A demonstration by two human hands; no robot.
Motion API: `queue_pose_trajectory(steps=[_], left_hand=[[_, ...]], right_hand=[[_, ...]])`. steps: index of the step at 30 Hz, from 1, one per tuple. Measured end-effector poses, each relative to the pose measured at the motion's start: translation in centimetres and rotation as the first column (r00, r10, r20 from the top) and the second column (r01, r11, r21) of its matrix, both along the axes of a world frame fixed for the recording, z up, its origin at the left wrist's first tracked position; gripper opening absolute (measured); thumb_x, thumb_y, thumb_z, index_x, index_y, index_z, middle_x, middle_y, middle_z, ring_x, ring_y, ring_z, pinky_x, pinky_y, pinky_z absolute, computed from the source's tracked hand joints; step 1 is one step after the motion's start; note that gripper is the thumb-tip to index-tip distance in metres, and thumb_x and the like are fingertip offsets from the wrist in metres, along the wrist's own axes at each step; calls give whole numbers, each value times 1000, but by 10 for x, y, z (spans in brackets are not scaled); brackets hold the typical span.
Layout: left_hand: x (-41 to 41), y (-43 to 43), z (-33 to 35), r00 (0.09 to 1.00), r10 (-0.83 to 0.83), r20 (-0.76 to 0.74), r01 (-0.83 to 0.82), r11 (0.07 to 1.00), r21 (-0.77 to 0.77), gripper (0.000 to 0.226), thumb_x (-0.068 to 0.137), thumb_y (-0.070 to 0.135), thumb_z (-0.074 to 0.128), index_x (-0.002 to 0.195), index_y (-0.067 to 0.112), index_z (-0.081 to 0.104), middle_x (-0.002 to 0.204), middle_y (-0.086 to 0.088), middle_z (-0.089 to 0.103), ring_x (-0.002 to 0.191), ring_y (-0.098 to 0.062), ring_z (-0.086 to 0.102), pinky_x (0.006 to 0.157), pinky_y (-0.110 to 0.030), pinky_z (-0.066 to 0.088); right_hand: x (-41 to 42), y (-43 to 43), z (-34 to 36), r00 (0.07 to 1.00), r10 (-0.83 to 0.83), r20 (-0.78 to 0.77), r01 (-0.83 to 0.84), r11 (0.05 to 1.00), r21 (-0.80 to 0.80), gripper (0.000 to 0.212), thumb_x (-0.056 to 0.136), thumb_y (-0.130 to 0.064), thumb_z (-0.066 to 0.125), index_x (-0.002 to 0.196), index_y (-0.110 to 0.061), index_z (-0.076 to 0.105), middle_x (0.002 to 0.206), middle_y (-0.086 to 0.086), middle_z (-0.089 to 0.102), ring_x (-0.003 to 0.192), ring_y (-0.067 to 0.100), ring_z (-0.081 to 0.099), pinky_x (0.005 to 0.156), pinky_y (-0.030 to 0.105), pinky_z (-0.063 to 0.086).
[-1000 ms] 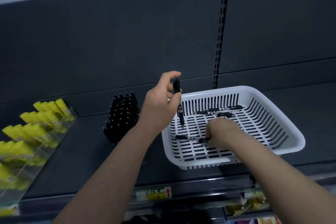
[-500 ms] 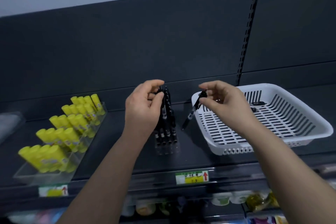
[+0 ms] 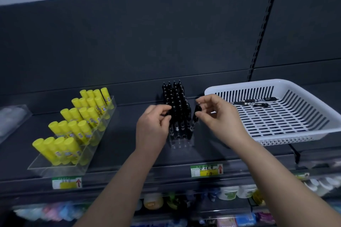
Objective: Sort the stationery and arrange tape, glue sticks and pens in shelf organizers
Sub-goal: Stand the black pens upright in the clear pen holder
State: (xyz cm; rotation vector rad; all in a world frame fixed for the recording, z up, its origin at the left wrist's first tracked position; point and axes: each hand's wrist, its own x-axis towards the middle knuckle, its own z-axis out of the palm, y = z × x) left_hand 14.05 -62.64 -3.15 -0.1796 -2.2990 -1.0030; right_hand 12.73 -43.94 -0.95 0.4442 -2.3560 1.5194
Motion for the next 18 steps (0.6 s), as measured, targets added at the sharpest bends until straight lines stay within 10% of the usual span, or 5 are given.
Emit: queue_pose_trajectory(steps=[18], left_hand=[[1,-13,6,999,40,20,-39,999,-16,26,90,13,60,115,18,66,97,11,56,77,1,55,76,-27,51]], right_hand=[[-13,-34,-3,998,-4,-68,7,999,41,23,81,-11,71,97,-25,64,82,-9,65,76,2,61,74,15,50]])
